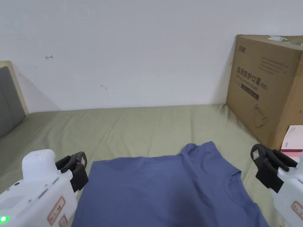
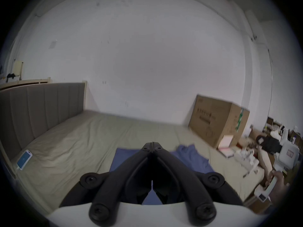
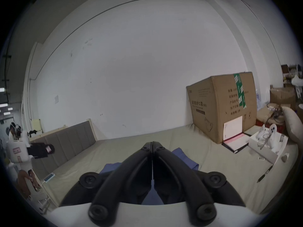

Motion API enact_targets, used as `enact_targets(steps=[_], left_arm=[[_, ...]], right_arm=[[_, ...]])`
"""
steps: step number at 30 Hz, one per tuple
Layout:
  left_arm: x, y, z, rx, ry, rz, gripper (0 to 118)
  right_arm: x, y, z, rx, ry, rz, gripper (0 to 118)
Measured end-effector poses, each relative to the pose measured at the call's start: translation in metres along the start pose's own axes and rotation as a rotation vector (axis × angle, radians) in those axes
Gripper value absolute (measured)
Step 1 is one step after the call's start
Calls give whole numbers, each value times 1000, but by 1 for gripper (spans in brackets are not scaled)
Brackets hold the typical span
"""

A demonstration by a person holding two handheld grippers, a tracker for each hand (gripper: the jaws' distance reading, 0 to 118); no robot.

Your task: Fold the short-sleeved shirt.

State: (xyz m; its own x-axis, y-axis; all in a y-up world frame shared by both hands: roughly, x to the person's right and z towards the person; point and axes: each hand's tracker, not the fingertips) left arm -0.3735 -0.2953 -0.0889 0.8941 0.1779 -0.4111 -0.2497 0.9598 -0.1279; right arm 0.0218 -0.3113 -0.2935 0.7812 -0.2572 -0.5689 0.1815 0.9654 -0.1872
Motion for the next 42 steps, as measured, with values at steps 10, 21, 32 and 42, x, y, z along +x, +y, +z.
enact_targets(steps=[10,21,32,42], left_arm=[[-116,-84,-79,-927,184,83,100],[-110,-170,-101,-912,74,1,81],[-92,-133,-34,-599,-3,-15,6],[-84,-133,-43,-698,35,7,6]], right_arm=[[26,-27,-10,-218,-64,-137,0],[31,-46,-15,-354,-149,-122,0],[68,-39,-6,-453,-171,-79,0],[152,-145,-62,-1187,-321,124,111]])
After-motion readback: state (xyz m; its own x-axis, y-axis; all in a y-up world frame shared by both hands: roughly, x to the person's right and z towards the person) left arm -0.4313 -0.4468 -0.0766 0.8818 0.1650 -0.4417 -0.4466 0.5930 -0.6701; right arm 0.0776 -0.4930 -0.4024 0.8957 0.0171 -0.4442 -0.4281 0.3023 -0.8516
